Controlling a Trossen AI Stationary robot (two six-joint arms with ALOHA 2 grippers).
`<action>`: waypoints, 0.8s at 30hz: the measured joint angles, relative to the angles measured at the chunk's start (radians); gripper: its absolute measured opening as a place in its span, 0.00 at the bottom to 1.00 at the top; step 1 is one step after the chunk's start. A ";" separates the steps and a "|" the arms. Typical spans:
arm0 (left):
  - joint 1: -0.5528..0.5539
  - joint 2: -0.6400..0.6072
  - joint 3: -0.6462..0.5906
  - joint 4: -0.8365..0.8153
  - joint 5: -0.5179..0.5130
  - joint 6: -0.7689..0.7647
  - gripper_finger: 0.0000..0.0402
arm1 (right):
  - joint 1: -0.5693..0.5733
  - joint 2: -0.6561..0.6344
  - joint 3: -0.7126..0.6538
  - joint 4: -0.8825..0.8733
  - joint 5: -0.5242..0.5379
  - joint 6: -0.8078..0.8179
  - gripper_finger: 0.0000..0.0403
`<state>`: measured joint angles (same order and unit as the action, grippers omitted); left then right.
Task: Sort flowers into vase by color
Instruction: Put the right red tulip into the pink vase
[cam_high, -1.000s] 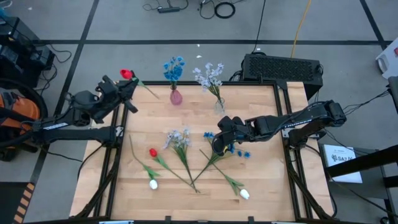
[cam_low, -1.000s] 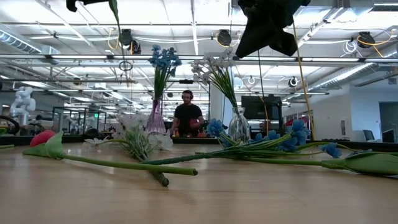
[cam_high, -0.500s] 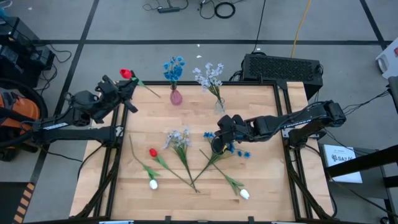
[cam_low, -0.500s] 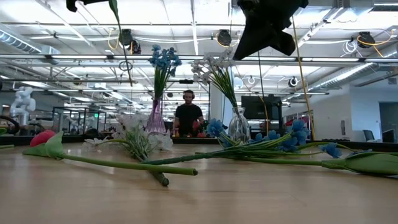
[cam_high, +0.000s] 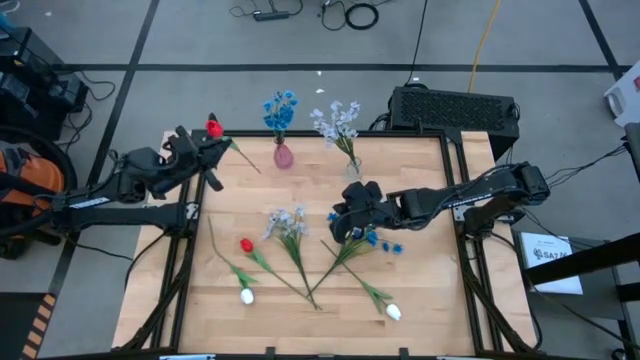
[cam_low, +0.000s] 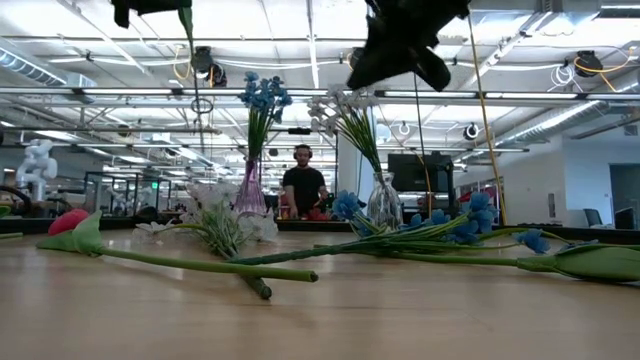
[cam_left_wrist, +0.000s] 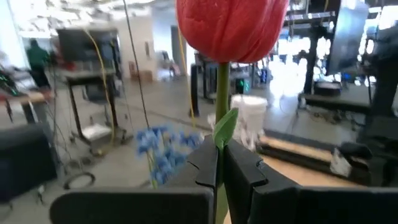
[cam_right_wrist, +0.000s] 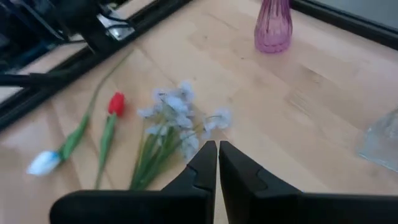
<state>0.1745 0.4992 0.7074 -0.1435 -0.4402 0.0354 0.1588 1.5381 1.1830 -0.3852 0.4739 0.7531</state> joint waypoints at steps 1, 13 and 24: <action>0.000 0.000 0.000 -0.021 0.003 -0.018 0.04 | 0.000 0.003 -0.003 -0.005 -0.002 -0.007 0.03; 0.003 0.091 0.001 0.080 0.048 -0.056 0.04 | -0.014 0.017 -0.001 -0.052 -0.027 0.034 0.03; 0.236 0.288 0.202 0.043 0.264 0.053 0.04 | -0.018 0.097 -0.001 -0.050 -0.029 0.099 0.03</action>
<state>0.4107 0.7869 0.9096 -0.1006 -0.1761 0.0885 0.1412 1.6348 1.1817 -0.4356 0.4450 0.8524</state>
